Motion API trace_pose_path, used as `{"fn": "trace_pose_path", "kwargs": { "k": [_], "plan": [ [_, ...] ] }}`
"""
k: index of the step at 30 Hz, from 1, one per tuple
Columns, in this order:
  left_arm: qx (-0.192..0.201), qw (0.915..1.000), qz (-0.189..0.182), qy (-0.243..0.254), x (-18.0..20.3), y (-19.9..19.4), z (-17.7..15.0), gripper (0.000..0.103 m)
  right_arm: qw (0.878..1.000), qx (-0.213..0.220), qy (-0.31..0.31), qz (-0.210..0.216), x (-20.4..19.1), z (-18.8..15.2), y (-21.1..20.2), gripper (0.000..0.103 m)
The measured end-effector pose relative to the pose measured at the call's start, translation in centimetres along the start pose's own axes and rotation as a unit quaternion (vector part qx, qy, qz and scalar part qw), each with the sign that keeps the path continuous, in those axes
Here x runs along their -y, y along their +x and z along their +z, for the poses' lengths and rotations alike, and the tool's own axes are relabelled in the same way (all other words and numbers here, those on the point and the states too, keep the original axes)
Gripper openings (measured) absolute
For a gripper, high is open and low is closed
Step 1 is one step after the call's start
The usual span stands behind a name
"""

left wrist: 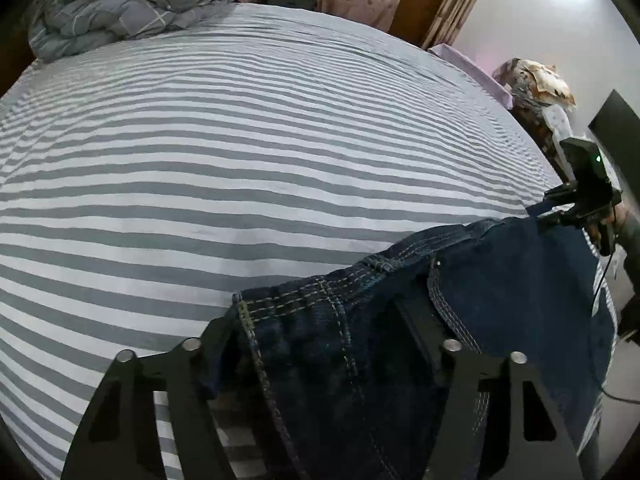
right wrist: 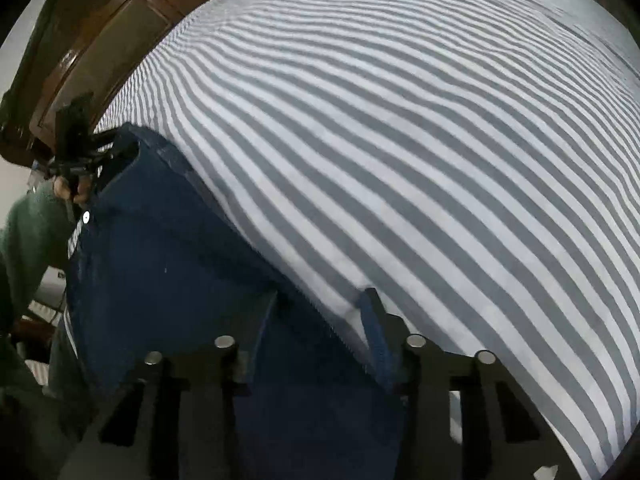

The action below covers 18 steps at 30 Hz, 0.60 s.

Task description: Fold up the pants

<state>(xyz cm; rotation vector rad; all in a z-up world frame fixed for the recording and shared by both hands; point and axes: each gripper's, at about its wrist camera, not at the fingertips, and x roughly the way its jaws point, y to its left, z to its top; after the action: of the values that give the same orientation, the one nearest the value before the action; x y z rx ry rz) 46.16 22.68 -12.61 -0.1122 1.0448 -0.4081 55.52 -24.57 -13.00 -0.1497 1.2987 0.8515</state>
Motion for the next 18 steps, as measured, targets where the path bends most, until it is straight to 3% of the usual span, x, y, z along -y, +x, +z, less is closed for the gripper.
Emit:
{"fn": "trace_pose_path", "kwargs": {
  "k": [2,3,11,18],
  "plan": [
    [0.003,0.9999,0.004,0.012,0.6,-0.2,-0.2,0.053,1.000,0.000,-0.015,-0.002,-0.8,-0.2,0.0,0.012],
    [0.005,0.9998,-0.001,0.017,1.0,-0.4,-0.6,0.045,1.000,-0.004,-0.021,-0.002,-1.3,-0.4,0.0,0.012],
    [0.024,0.9991,0.010,0.034,3.1,-2.9,-0.7,0.026,0.999,0.026,-0.029,-0.024,-4.4,-2.1,-2.9,0.010],
    [0.061,0.9976,0.007,0.030,5.0,-8.5,-1.1,0.024,0.995,0.084,-0.020,-0.051,-9.5,-5.3,-8.2,0.009]
  ]
}}
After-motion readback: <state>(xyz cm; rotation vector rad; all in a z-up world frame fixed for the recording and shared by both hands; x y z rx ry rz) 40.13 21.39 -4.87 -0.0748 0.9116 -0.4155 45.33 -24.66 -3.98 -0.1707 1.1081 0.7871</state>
